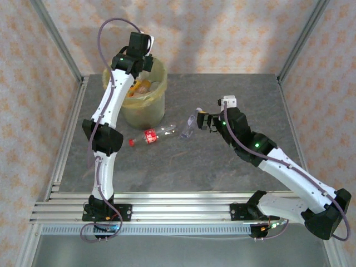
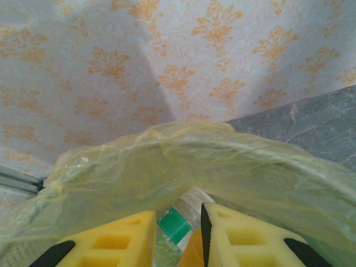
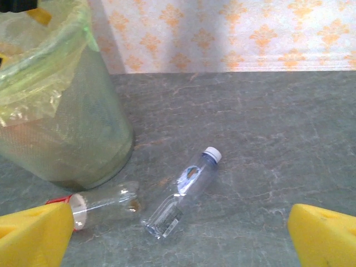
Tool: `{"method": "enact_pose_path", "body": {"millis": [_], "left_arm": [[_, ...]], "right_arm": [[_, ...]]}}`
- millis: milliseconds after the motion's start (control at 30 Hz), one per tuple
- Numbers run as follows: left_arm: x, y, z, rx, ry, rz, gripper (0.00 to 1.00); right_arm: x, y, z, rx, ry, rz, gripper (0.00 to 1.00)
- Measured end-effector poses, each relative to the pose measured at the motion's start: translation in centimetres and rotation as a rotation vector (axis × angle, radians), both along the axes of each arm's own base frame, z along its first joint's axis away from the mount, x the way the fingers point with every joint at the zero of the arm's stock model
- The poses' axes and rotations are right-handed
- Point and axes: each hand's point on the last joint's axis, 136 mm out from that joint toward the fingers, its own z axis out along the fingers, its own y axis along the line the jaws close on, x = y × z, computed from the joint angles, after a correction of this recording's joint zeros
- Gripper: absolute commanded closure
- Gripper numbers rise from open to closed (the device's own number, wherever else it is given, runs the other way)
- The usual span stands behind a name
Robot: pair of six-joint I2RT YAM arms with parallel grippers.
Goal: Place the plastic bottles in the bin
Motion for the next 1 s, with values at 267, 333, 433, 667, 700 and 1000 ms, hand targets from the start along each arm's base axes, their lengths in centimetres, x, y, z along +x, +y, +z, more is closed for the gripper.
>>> {"method": "enact_pose_path", "body": {"millis": [267,333,433,667,700,1000], "left_arm": [[1.0,-0.2,-1.1,-0.027,-0.004,0.023,0.71],[1.4,-0.2,-1.7,-0.028,-0.004,0.033,0.7],[2.0,0.0,-2.5,-0.03,-0.007,0.058,0.66],[1.9,0.6,-2.6,-0.033,-0.008,0.103,0.56],[1.9,0.7,-2.5,-0.035,-0.011,0.109,0.55],[-1.6,2.4,4.3,-0.064,-0.111,0.17,0.41]], "right_arm": [[1.2,-1.7,-2.4,0.007,0.059,-0.18,0.01],[1.7,-1.8,-3.7,0.009,0.103,-0.227,0.01],[2.7,-1.8,-5.4,0.021,0.164,-0.297,0.01],[4.3,-0.9,-8.2,0.059,0.25,-0.385,0.01],[4.4,-0.8,-8.6,0.065,0.259,-0.395,0.01],[5.3,0.3,-12.1,0.08,0.353,-0.419,0.01]]}}
